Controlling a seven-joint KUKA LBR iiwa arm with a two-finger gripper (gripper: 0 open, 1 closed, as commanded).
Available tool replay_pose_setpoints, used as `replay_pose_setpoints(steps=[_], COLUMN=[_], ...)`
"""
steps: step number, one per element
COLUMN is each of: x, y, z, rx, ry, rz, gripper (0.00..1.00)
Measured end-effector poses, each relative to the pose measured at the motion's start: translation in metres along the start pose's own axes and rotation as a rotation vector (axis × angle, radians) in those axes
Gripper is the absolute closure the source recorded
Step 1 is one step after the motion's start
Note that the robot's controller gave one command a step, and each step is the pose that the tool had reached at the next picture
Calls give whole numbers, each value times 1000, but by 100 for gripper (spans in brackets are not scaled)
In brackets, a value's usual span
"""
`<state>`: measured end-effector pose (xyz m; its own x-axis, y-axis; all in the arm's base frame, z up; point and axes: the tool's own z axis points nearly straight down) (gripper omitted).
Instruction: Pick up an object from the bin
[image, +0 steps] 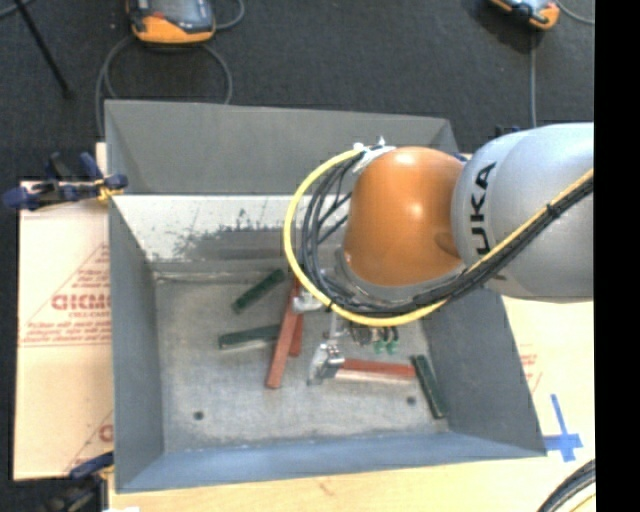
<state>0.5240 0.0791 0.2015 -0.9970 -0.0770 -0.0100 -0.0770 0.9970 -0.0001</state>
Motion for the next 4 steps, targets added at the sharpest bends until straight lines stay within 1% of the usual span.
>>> replay_pose_setpoints(steps=[1,2,3,4], x=[-23,-20,-20,-41], y=[-3,14,14,7], z=[67,121,121,-27], rx=[1,-1,-1,-2], ry=[1,11,11,2], rz=[-122,-553,-551,-513], gripper=[0,100,100,100])
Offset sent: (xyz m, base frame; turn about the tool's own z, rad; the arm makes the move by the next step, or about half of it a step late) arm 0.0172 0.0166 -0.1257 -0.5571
